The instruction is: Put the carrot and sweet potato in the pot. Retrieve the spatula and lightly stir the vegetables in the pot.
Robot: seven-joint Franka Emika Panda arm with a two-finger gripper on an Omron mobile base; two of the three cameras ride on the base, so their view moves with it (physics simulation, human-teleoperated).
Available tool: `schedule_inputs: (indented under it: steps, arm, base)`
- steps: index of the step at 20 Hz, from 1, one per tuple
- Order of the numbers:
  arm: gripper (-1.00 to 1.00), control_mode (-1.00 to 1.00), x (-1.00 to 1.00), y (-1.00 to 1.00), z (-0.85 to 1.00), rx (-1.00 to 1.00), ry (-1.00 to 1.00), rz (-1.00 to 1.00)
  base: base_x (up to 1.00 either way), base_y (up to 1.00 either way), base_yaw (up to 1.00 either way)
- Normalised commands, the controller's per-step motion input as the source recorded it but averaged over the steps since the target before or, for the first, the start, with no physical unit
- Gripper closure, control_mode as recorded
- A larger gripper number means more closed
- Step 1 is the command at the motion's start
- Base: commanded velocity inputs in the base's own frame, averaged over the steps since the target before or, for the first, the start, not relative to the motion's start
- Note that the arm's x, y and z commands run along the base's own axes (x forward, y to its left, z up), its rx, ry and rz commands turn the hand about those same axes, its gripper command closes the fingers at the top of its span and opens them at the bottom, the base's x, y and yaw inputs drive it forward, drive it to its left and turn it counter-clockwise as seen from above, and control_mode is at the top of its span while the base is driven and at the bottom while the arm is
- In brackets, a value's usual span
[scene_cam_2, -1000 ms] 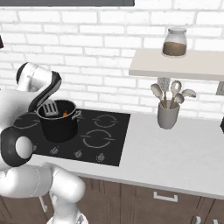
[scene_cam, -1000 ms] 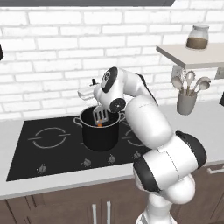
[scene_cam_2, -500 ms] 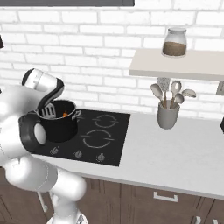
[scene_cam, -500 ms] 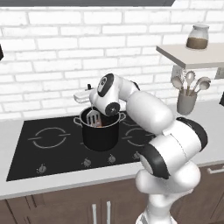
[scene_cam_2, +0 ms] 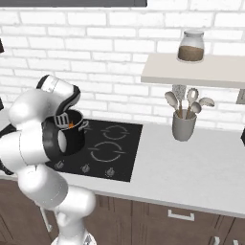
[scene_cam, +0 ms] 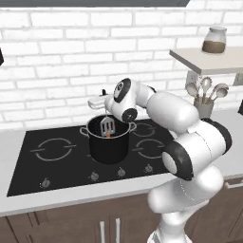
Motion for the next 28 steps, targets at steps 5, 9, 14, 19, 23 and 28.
schedule_inputs:
  steps: [5, 9, 14, 19, 23, 28]
  arm:
    - [1.00, -1.00, 0.00, -0.02, -0.47, 0.00, 0.00, 0.00]
    - [1.00, -1.00, 0.05, 0.00, -0.49, 0.00, 0.00, 0.00]
    - [1.00, -1.00, 0.20, 0.00, -0.47, 0.00, 0.00, 0.00]
    - [1.00, -1.00, 0.33, 0.00, -0.56, 0.00, -0.01, 0.00]
    - [1.00, -1.00, 0.45, 0.05, -0.49, 0.00, -0.05, 0.02]
    - [1.00, -1.00, 0.48, 0.04, -0.43, 0.00, -0.11, 0.04]
  base:
    - [0.00, 0.00, 0.00]
    - [0.00, 0.00, 0.00]
    - [0.00, 0.00, 0.00]
    - [0.00, 0.00, 0.00]
    - [0.00, 0.00, 0.00]
    - [0.00, 0.00, 0.00]
